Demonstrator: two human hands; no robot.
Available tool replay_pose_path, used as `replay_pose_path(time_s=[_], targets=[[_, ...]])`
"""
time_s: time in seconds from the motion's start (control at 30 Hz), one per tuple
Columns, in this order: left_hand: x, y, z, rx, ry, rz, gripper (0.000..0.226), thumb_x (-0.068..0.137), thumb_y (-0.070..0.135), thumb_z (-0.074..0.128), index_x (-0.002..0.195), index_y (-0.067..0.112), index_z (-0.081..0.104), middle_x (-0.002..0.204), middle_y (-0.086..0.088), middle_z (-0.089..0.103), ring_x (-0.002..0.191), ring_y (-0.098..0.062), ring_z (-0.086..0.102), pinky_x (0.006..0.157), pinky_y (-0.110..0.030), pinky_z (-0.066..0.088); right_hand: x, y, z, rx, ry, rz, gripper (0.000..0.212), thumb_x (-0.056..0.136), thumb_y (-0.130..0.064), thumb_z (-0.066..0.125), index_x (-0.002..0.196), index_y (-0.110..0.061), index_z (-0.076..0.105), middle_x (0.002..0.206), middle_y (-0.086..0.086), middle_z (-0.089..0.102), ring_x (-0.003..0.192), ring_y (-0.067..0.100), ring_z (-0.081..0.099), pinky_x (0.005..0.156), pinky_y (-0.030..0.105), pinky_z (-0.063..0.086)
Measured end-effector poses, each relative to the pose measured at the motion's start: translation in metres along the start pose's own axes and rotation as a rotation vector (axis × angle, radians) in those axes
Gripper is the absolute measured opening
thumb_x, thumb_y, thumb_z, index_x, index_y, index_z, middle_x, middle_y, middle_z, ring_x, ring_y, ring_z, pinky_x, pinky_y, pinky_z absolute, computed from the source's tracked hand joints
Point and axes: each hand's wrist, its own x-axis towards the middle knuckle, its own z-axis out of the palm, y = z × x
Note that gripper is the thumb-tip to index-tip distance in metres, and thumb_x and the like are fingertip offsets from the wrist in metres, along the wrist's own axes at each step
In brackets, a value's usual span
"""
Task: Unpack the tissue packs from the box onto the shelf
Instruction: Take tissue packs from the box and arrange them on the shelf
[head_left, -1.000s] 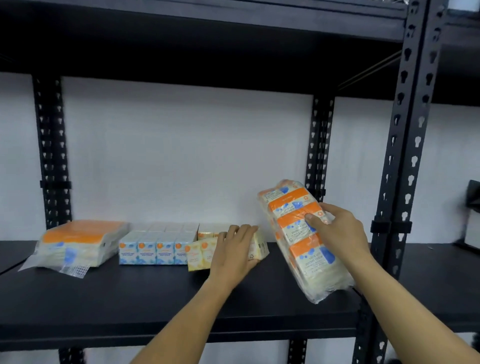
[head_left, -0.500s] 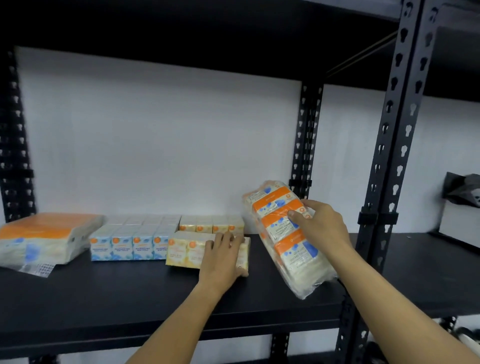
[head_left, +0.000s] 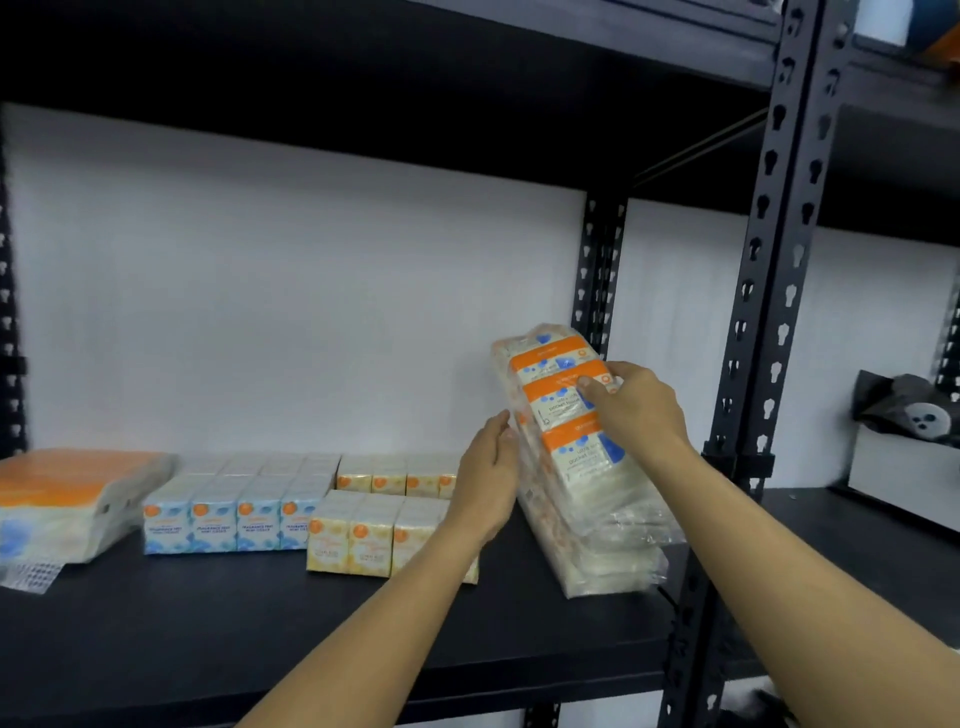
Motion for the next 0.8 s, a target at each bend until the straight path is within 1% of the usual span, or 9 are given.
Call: replay_pose_path(time_s=[0.07,0.13,0.23,0.3,0.4,0.5,0.57,0.73,0.8], targets=[[0.008,0.011,0.014,-0.120,-0.045,0.016,0.034,0.107,0.029,0.028,0.137,0.033,0.042,0.131,0.025,0.049,0.113,0.018,0.047,0.091,0.001,0.031,0.014,-0.002,-0.003,-0.043,0.017,0.013,0.032,0.096,-0.045,0.056,0.118,-0.022,0.063,0.091,-0.001,0.066,0.075,0.019,0.063,0.069,0.033,0.046],[0.020,0.014,0.025,-0.178,-0.052,-0.001,0.043,0.107,0.032,0.031,0.150,0.029,0.033,0.141,0.019,0.045,0.129,0.002,0.043,0.105,-0.014,0.030,0.027,-0.002,-0.006,-0.096,0.013,0.038,0.033,0.097,-0.046,0.052,0.113,-0.019,0.062,0.093,0.002,0.066,0.073,0.020,0.060,0.069,0.033,0.045],[0.040,0.010,0.036,-0.167,-0.054,-0.007,0.047,0.103,0.033,0.038,0.150,0.034,0.032,0.140,0.013,0.054,0.125,-0.007,0.053,0.110,-0.034,0.040,0.044,0.001,-0.004,-0.193,-0.024,0.101,0.042,0.099,-0.050,0.045,0.115,-0.014,0.060,0.101,0.006,0.066,0.082,0.025,0.062,0.074,0.036,0.050],[0.048,0.006,0.040,-0.159,-0.078,-0.030,0.048,0.104,0.029,0.039,0.151,0.032,0.031,0.138,0.011,0.056,0.120,-0.007,0.056,0.099,-0.024,0.047,0.051,0.003,-0.001,-0.250,-0.066,0.151,0.042,0.099,-0.049,0.041,0.113,-0.012,0.056,0.103,0.008,0.064,0.090,0.028,0.063,0.080,0.039,0.053],[0.051,-0.003,0.046,-0.195,-0.104,-0.050,0.048,0.104,0.027,0.042,0.151,0.031,0.030,0.131,0.015,0.054,0.115,-0.003,0.054,0.081,-0.007,0.042,0.055,0.008,0.002,-0.315,-0.108,0.182,0.032,0.100,-0.043,0.038,0.106,-0.014,0.050,0.095,0.005,0.058,0.088,0.027,0.061,0.079,0.037,0.051],[0.056,-0.020,0.054,-0.189,-0.117,-0.082,0.051,0.103,0.032,0.044,0.152,0.031,0.029,0.141,0.007,0.053,0.129,-0.011,0.050,0.104,-0.026,0.042,0.058,0.015,0.011,-0.364,-0.147,0.184,0.031,0.096,-0.042,0.041,0.104,-0.013,0.051,0.087,0.001,0.056,0.084,0.025,0.060,0.074,0.033,0.047],[0.059,-0.033,0.059,-0.185,-0.146,-0.118,0.054,0.102,0.036,0.044,0.153,0.032,0.026,0.147,0.005,0.048,0.134,-0.012,0.046,0.113,-0.034,0.037,0.059,0.021,0.020,-0.417,-0.218,0.185,0.045,0.089,-0.047,0.045,0.114,-0.011,0.056,0.101,0.005,0.062,0.096,0.026,0.061,0.077,0.033,0.050],[0.056,-0.050,0.063,-0.102,-0.232,-0.145,0.057,0.103,0.043,0.039,0.155,0.031,0.021,0.157,0.005,0.032,0.145,-0.015,0.030,0.118,-0.032,0.024,0.056,0.036,0.032,-0.500,-0.405,0.141,0.057,0.081,-0.054,0.047,0.137,-0.045,0.049,0.143,-0.009,0.051,0.129,0.023,0.047,0.101,0.039,0.044],[0.054,-0.054,0.065,-0.106,-0.247,-0.141,0.057,0.103,0.043,0.038,0.155,0.032,0.017,0.158,0.004,0.029,0.146,-0.015,0.027,0.117,-0.032,0.023,0.058,0.040,0.033,-0.495,-0.399,0.150,0.056,0.079,-0.059,0.049,0.134,-0.046,0.052,0.137,-0.012,0.055,0.122,0.019,0.052,0.099,0.037,0.046]])
